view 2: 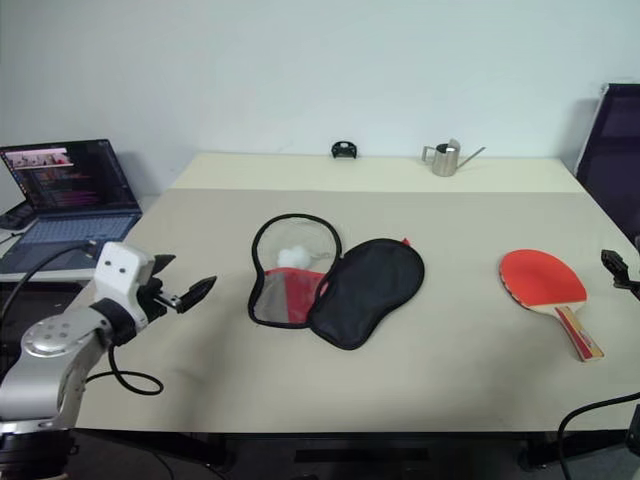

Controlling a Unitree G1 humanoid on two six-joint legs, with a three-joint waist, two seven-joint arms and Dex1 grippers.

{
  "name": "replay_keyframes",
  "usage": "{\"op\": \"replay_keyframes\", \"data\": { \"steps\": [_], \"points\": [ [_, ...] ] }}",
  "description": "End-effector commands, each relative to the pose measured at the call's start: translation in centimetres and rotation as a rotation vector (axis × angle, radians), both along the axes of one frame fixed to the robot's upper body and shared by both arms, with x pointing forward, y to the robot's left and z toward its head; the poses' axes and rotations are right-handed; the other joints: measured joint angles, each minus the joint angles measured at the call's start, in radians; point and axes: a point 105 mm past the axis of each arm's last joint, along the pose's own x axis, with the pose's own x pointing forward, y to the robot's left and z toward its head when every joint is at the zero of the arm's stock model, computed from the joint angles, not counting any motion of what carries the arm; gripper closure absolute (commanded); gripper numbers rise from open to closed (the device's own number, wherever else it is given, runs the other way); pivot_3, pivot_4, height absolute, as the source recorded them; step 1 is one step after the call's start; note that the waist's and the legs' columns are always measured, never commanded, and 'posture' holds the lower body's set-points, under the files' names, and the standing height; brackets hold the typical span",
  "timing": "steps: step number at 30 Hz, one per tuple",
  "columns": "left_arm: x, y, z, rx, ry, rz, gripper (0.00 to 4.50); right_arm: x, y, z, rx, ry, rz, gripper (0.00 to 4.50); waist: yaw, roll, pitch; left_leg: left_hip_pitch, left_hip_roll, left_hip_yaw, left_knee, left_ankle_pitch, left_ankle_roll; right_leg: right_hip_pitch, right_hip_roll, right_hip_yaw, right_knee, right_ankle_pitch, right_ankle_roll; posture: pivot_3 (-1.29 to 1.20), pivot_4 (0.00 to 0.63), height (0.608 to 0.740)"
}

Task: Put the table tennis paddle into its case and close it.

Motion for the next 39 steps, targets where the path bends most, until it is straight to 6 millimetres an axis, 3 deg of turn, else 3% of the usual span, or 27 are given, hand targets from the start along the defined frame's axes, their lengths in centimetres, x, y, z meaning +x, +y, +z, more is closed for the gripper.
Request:
{"op": "replay_keyframes", "data": {
  "steps": [1, 10, 21, 24, 32, 34, 39],
  "points": [
    [0.4, -0.1, 0.8, 0.007, -0.031, 0.021, 0.04, -0.6, -0.9, 2.0, -0.047, -0.02, -0.01, 0.0, 0.0, 0.0, 0.0, 0.0, 0.0, 0.0, 0.0, 0.0, 0.0, 0.0, 0.0, 0.0, 0.0, 0.0, 0.0, 0.0, 0.15, 0.74],
    [1.0, -0.3, 0.2, -0.018, -0.036, 0.018, 0.04, -0.4, -0.4, 3.6, -0.063, -0.05, 0.039, 0.0, 0.0, 0.0, 0.0, 0.0, 0.0, 0.0, 0.0, 0.0, 0.0, 0.0, 0.0, 0.0, 0.0, 0.0, 0.0, 0.0, 0.15, 0.74],
    [0.4, 1.1, 0.5, -0.001, -0.053, 0.006, 0.04, 1.7, 4.5, 4.2, -0.084, -0.039, 0.259, 0.0, 0.001, 0.0, 0.0, 0.0, 0.0, 0.0, 0.0, 0.0, 0.0, 0.0, 0.0, 0.0, 0.001, 0.0, 0.0, 0.0, 0.15, 0.74],
    [0.0, 2.2, 0.5, -0.006, -0.056, 0.012, 0.04, 1.7, 5.5, 3.8, -0.072, -0.05, 0.286, 0.0, 0.003, 0.0, 0.0, 0.0, 0.0, -0.001, 0.0, 0.0, 0.0, 0.0, 0.0, -0.001, 0.0, 0.0, 0.0, 0.0, 0.15, 0.74],
    [0.6, 2.6, 1.4, 0.0, -0.081, -0.01, 0.04, 0.5, 7.4, 3.2, -0.053, -0.066, 0.389, 0.0, 0.006, 0.001, 0.0, -0.001, 0.0, -0.002, 0.0, 0.0, 0.0, 0.0, -0.001, -0.002, 0.001, 0.0, 0.0, 0.0, 0.15, 0.74],
    [0.5, 2.3, 1.4, -0.014, -0.068, -0.048, 0.04, 0.4, 9.2, 2.6, -0.049, -0.043, 0.459, 0.0, 0.006, 0.001, 0.0, 0.0, 0.0, -0.002, 0.0, 0.0, 0.0, -0.001, -0.001, -0.001, 0.001, 0.0, 0.0, 0.0, 0.15, 0.74],
    [0.5, 0.0, 1.7, -0.07, 0.002, -0.221, 0.04, -1.9, 16.4, 1.3, 0.026, 0.089, 0.751, 0.0, 0.005, 0.001, 0.001, -0.001, 0.0, -0.002, 0.0, 0.0, 0.0, -0.001, -0.001, -0.001, 0.001, 0.0, 0.0, 0.0, 0.15, 0.74]
  ]
}}
